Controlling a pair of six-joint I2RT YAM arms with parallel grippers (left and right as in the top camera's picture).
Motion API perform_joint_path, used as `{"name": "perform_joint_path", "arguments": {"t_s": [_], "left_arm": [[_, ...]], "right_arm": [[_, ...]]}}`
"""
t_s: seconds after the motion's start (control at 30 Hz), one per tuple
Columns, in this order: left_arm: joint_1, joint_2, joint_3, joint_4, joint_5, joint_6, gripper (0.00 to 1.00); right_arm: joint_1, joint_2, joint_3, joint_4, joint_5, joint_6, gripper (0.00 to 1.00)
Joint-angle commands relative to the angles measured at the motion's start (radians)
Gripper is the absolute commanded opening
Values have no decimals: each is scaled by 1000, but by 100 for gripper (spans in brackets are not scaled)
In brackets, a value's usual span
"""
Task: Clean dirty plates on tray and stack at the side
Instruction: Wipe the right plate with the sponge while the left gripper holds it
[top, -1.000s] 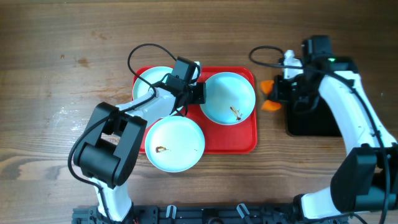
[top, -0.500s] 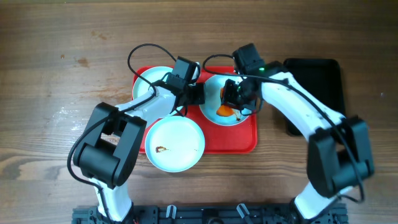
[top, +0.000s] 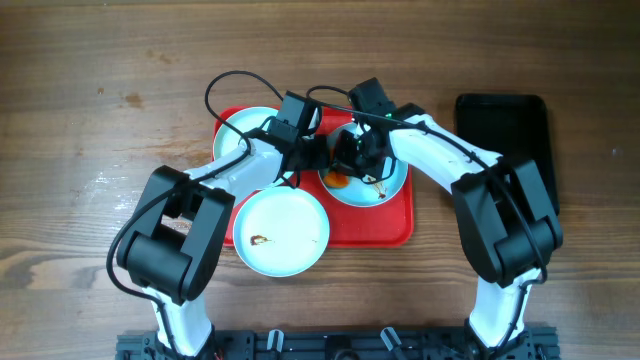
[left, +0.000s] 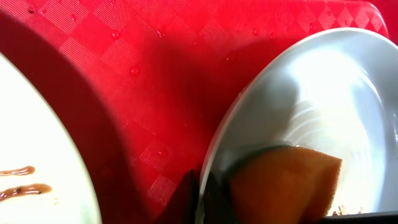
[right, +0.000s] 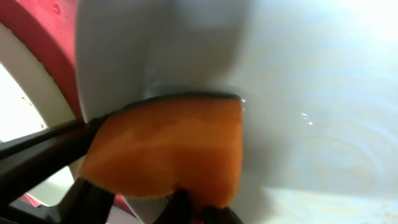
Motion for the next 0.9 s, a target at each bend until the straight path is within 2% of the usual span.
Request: {"name": "perform_joint_path", "arguments": {"t_s": [0.0,0.33,0.53,0.67,0.77,0.87], "left_arm": [[-2,23,-20,-25,-26,-10,4],[-2,23,-20,-43,-26,-10,4],[-2,23,-20,-57,-35,-24,4],[-2,23,-20,-64,-42,-24,4],[-2,23,-20,-66,-45,-25,4],[-2,23,-20,-65,-46,-28,4]], "right_arm": [[-48,55,-24,-80,159,-44,4],[-162,55,-24,-238,443,-127,4],[-219,52,34,-387,607,-105,4],[-230,-21,121,-436,588,-149,4],[-214,-119,194,-435,461,-263,4],[-201,-184,209,-436,359,-263,4]]}}
